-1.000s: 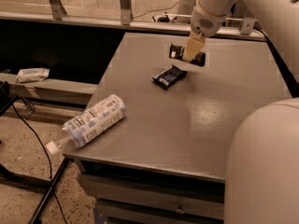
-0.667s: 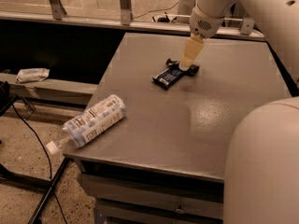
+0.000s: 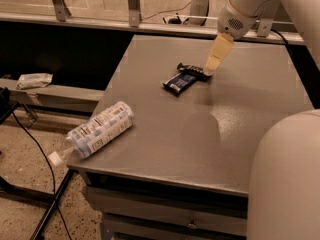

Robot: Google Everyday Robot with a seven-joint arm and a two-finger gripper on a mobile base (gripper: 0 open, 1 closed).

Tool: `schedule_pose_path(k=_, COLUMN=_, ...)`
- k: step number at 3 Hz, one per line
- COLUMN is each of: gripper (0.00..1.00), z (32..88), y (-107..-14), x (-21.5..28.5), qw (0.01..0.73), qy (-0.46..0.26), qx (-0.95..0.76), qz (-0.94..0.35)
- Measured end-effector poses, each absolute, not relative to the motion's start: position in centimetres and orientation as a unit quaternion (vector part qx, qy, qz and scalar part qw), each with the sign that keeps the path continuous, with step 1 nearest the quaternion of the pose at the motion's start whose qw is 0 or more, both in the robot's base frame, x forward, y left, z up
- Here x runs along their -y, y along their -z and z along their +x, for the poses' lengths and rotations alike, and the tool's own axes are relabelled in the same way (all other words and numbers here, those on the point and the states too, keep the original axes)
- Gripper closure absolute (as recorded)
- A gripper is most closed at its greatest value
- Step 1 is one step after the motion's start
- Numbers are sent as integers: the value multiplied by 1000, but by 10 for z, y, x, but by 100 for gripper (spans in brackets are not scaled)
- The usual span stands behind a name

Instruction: Move rxbar chocolate near rxbar blueberry

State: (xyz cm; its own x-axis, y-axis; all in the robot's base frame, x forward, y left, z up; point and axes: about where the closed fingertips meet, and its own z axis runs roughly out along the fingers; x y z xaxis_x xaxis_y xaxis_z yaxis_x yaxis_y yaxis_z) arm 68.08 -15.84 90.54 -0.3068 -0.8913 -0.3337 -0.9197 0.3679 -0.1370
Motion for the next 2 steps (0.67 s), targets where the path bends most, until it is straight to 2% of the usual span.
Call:
schedule_pose_path(k=1, gripper=0, z=674, y=-922, x=196, qw=221, qy=-66, qx=-801, qz=-553)
schedule_pose_path(k=2, gripper=0, z=677, y=-926, x=199, qw=235, qy=-68, qx=-799, qz=-550)
